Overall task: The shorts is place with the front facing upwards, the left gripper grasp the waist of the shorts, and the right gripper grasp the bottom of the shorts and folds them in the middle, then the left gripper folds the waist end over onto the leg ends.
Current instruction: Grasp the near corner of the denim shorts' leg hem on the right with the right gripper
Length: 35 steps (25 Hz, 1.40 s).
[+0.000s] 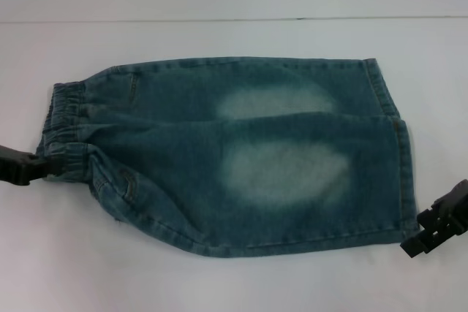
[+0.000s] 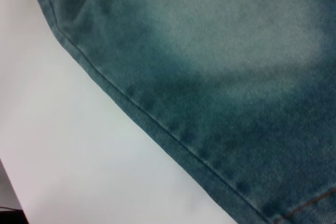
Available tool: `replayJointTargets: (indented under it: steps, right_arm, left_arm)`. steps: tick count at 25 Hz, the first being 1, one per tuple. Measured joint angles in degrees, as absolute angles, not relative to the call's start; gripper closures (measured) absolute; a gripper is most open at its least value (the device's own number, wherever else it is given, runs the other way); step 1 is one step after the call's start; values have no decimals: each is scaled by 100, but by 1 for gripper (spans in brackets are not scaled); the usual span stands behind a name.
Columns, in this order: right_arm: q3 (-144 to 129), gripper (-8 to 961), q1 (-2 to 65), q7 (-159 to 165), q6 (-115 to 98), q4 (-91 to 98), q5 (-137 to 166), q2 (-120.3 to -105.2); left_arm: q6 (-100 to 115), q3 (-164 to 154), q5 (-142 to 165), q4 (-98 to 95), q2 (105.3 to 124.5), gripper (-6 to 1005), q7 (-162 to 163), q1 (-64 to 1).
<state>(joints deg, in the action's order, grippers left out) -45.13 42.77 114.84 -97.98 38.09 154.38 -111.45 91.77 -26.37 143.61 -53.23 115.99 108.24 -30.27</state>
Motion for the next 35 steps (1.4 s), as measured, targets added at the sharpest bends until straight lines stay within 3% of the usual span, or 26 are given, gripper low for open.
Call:
replayJointTargets:
  steps: [16,27,33,35]
  right_arm:
    - [-4598,74,4425,11468,-9603,3702,15411,-11214]
    - [-4641,280,4434,11390,-9599,3704,15435,-11215]
    - [-4647,524,4421,11408,-9558,3708,15434,-11215]
    - [-4649,771,4412,11415,-9541,3709,15434,-11215]
  left_arm:
    - [9157,-2637,14361,-5317,11626,984,10810,-3005]
    - [9158,-2637,14360,-5318,11628,984,10810,-3024]
    - [9158,-2637,14357,-5318,11628,984,10810,-3031]
    - [9158,-2637,14353,-5318,11628,984,10810,-3032]
